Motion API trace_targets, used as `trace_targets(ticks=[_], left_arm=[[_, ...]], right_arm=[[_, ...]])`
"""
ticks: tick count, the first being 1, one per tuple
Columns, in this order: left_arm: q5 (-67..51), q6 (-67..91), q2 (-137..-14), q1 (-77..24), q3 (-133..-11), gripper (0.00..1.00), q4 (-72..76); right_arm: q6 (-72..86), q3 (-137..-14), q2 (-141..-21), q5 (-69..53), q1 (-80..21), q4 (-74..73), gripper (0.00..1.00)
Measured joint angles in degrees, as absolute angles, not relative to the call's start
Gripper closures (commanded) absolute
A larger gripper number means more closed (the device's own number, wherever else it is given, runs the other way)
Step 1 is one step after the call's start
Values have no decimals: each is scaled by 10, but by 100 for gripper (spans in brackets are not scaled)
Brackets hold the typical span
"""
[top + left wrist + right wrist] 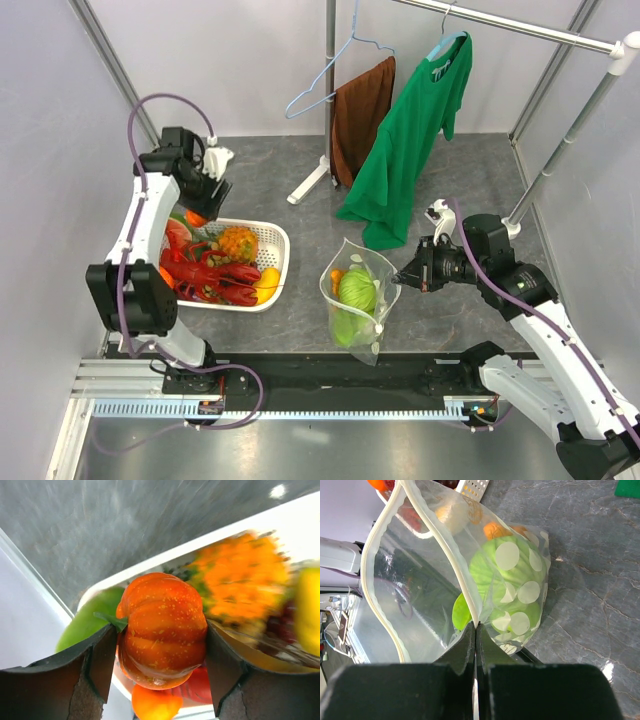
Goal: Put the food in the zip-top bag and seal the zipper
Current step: Pick up the fake vegetable from the bin, then place the fake vegetable in the zipper food storage bag, then pick up the fake fruit from the bin.
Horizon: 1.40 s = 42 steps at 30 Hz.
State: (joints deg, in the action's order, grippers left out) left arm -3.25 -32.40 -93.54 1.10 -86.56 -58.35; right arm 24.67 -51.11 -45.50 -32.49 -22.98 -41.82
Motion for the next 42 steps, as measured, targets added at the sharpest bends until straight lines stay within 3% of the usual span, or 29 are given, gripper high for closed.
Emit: trace_targets(ticks=[5, 13, 20, 26, 27, 28, 36, 42], left_arm=[[-96, -320, -869, -53, -958, 40, -630], [-272, -249, -789, -314, -1092, 39, -652], [-345, -211, -854, -474, -1107, 36, -659], [-358, -208, -931, -543, -1091, 20, -679], [-359, -208, -937, -549, -1081, 7, -683], [-360, -208, -940, -553, -1069, 1, -689], [-360, -204, -921, -530, -1017, 0, -732], [-327, -170, -842, -296, -1064, 2, -704]], right_arm=[[247, -511, -455, -325, -230, -418, 100], [248, -511, -455, -325, -230, -416, 100], [249, -511, -455, -325, -230, -416, 100], [252, -511, -455, -325, -230, -416, 100], [253, -511, -454, -325, -230, -416, 100], [253, -511, -454, -325, -230, -416, 100], [252, -511, -443, -326, -230, -416, 100], [248, -511, -441, -325, -230, -417, 100]])
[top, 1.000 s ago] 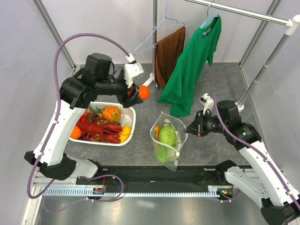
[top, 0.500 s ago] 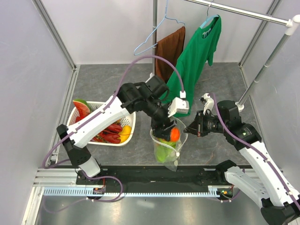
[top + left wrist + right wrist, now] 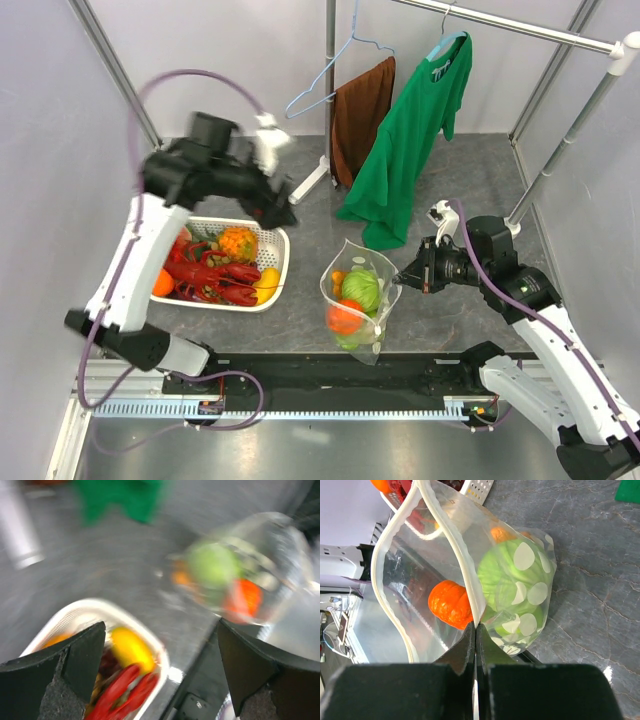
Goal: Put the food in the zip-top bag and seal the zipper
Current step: Pick up the fake fruit from the bin.
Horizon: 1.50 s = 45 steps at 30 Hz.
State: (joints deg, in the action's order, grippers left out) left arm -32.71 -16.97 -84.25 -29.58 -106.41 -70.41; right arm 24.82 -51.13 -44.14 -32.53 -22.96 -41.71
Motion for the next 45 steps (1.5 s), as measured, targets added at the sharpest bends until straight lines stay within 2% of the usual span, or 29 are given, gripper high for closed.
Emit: trace_targets(ticks=[3, 9, 13, 19, 24, 34, 37, 45], left_arm=[[-262, -144, -770, -177, -1026, 1, -688], [-161, -119, -637, -33, -909, 0, -729], [-150, -121, -636, 156, -867, 0, -756], [-160, -158, -691, 298, -859, 0, -761], [-200, -232, -742, 318, -890, 0, -762], [-334, -440, -935, 321, -1056, 2, -765], [-352, -486, -962, 321, -1058, 6, -766], [-368, -529, -1040, 321, -1060, 9, -766]], right_arm=[[244, -511, -439, -325, -230, -421, 100], [237, -511, -439, -325, -230, -426, 100], [232, -511, -440, -325, -230, -427, 100], [225, -511, -440, -325, -230, -429, 100], [220, -511, -444, -325, -230, -430, 100], [200, -515, -453, -317, -230, -442, 100], [199, -515, -454, -313, -230, -446, 100], [199, -516, -454, -310, -230, -449, 100]])
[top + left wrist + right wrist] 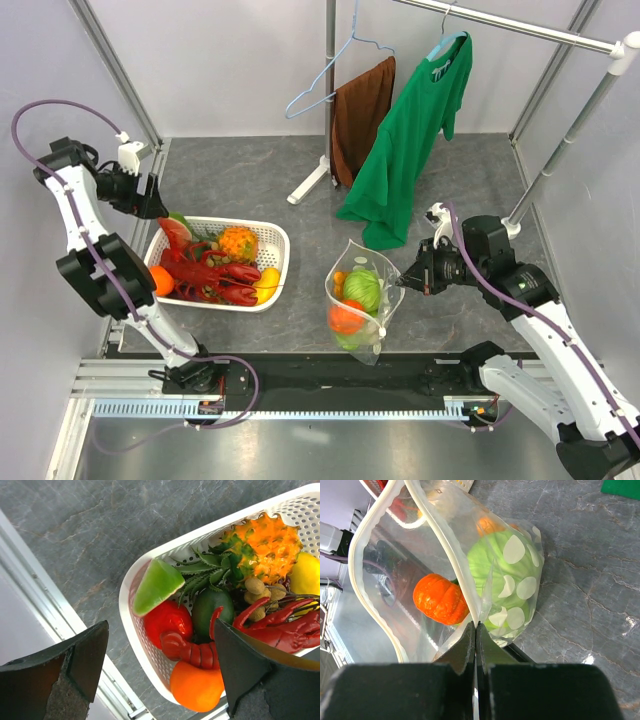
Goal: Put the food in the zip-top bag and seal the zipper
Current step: Pick up the fake fruit from the bin.
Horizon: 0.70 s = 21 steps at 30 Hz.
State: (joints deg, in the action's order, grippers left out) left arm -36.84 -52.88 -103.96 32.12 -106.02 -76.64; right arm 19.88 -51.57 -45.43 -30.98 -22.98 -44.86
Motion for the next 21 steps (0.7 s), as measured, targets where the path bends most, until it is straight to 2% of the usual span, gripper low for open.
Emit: trace_targets(ticks=[15, 21], left_arm=[[-381, -533, -1106, 314, -1062, 10, -766], [-375, -533, -1106, 289, -1011, 15, -766]], right_arm=[[199, -515, -448, -312, -230, -448, 100], [199, -514, -448, -312, -230, -446, 100]])
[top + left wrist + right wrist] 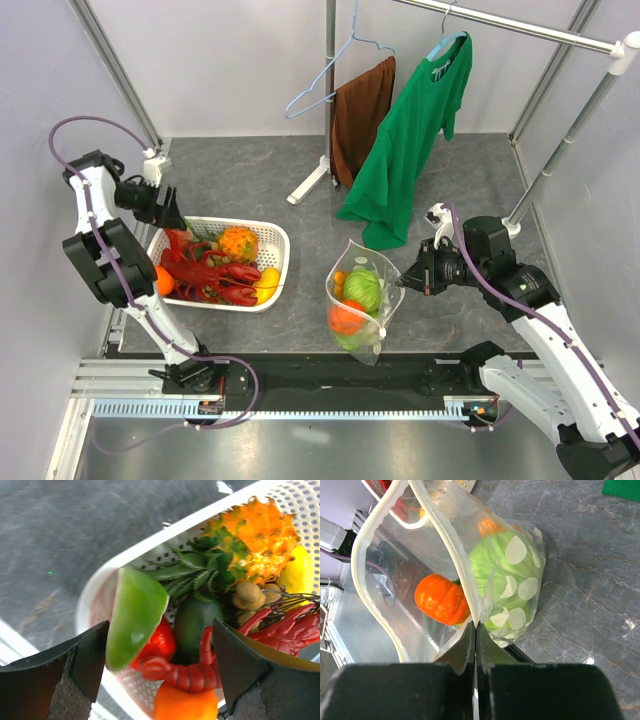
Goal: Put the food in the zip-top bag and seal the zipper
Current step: Pick up the fake fruit from the bin.
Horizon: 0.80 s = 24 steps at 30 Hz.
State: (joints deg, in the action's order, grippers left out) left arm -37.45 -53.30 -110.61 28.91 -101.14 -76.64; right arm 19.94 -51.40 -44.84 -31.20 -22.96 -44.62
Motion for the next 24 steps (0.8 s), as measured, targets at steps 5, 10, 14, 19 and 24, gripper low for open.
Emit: trace_targets(ticks=[5, 10, 14, 19, 24], left_arm=[[-371, -535, -1106, 275, -988, 33, -768], [-364, -539, -1104, 276, -981, 56, -767], [-361, -545, -1091, 276, -974, 67, -763], [-361, -546, -1047, 276, -974, 74, -764], [-364, -550, -985, 276, -987, 78, -770]], right_arm=[[200, -514, -448, -312, -230, -446, 100], [200, -514, -452, -312, -230, -446, 100], [201, -514, -453, -312, -230, -446, 100], [201, -513, -453, -312, -230, -446, 100], [201, -513, -451, -312, -230, -446, 100]])
